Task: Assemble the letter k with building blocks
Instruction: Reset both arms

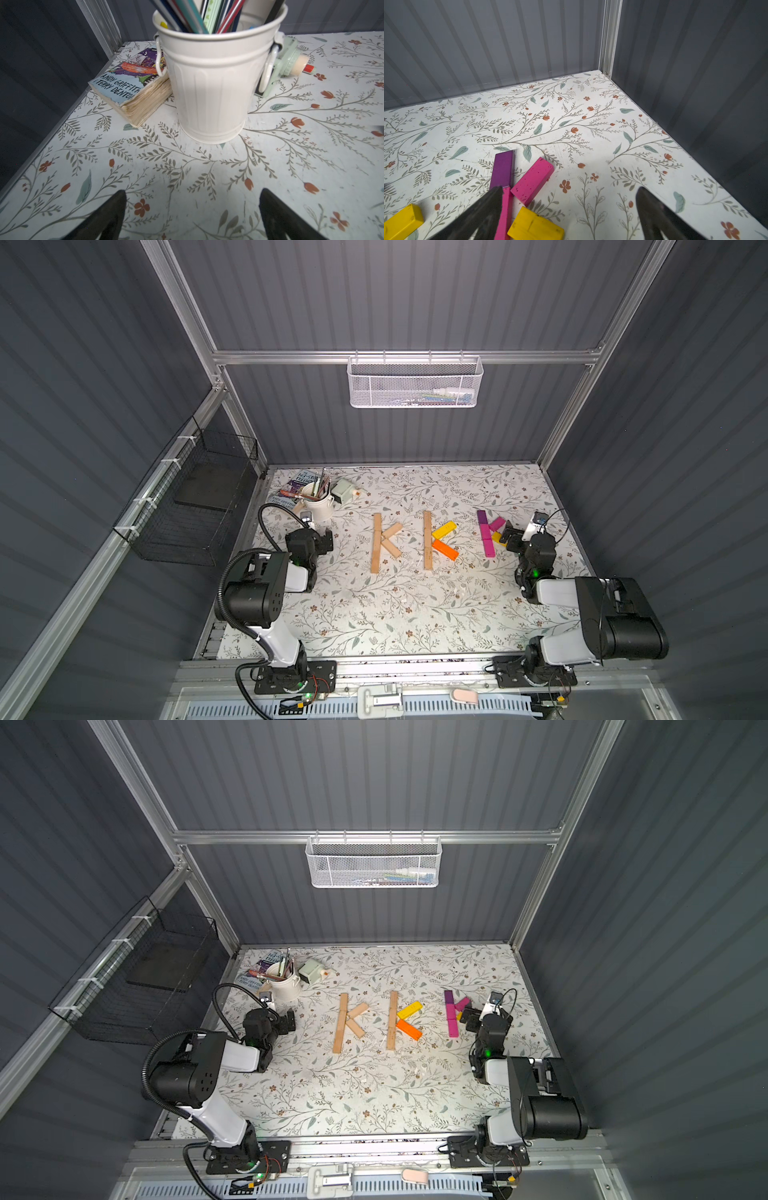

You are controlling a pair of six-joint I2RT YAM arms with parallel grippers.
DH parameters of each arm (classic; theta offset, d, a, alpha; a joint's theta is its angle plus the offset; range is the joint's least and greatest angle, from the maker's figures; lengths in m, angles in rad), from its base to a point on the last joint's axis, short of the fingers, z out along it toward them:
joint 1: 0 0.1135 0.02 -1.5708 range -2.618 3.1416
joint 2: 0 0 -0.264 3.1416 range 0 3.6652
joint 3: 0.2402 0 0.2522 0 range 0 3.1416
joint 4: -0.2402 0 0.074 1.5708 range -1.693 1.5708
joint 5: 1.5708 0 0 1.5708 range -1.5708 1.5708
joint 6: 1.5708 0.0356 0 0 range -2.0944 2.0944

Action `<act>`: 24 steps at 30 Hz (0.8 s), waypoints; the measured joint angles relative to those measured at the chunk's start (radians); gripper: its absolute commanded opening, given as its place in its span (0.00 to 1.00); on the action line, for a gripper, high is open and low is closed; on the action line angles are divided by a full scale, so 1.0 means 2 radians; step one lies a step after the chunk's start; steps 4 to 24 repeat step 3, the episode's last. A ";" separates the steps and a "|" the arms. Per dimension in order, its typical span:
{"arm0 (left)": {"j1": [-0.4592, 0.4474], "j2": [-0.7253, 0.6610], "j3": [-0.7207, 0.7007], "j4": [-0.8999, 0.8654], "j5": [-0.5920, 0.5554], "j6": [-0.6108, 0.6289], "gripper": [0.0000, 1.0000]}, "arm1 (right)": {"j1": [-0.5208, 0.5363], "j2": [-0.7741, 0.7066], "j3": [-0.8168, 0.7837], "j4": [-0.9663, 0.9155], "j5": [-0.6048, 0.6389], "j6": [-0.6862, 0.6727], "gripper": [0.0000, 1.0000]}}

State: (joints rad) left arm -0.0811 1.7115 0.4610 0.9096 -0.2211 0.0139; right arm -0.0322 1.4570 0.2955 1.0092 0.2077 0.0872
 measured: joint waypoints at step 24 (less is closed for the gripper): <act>0.000 0.000 0.000 0.000 0.000 0.000 1.00 | 0.000 0.001 0.000 0.000 -0.001 0.000 0.99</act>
